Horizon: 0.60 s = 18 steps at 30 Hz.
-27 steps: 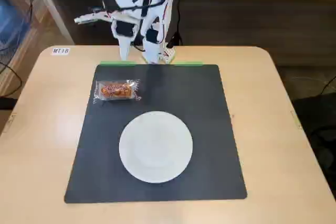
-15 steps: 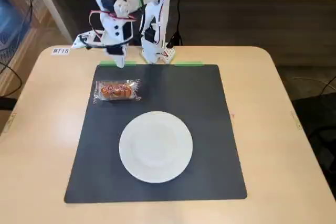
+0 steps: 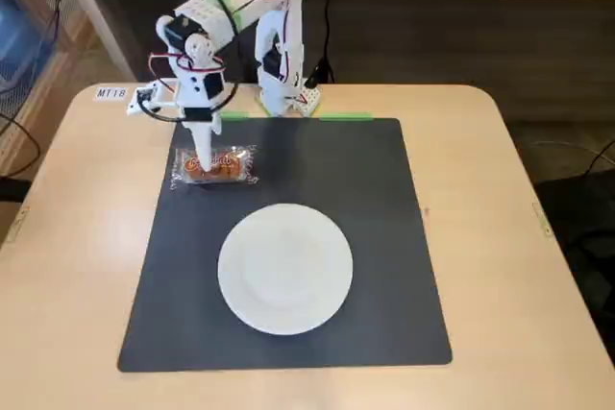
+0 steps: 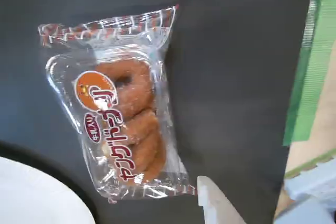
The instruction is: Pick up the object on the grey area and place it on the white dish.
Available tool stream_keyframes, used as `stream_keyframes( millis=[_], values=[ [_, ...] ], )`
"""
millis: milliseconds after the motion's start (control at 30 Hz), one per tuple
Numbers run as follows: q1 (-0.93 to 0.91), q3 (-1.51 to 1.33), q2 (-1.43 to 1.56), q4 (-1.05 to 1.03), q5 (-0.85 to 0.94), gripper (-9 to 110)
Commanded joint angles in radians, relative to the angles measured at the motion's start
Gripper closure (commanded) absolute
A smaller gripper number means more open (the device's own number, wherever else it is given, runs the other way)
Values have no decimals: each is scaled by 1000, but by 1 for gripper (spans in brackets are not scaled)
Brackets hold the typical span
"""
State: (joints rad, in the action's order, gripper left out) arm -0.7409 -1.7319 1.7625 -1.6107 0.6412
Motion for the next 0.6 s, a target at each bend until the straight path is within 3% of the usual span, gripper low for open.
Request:
stream_keyframes(
  millis=[0, 333, 567],
  values=[
    [-21, 29, -21, -17, -17, 45],
    [14, 38, -189, -32, -51, 43],
    [37, 38, -268, 77, -51, 46]
  ],
)
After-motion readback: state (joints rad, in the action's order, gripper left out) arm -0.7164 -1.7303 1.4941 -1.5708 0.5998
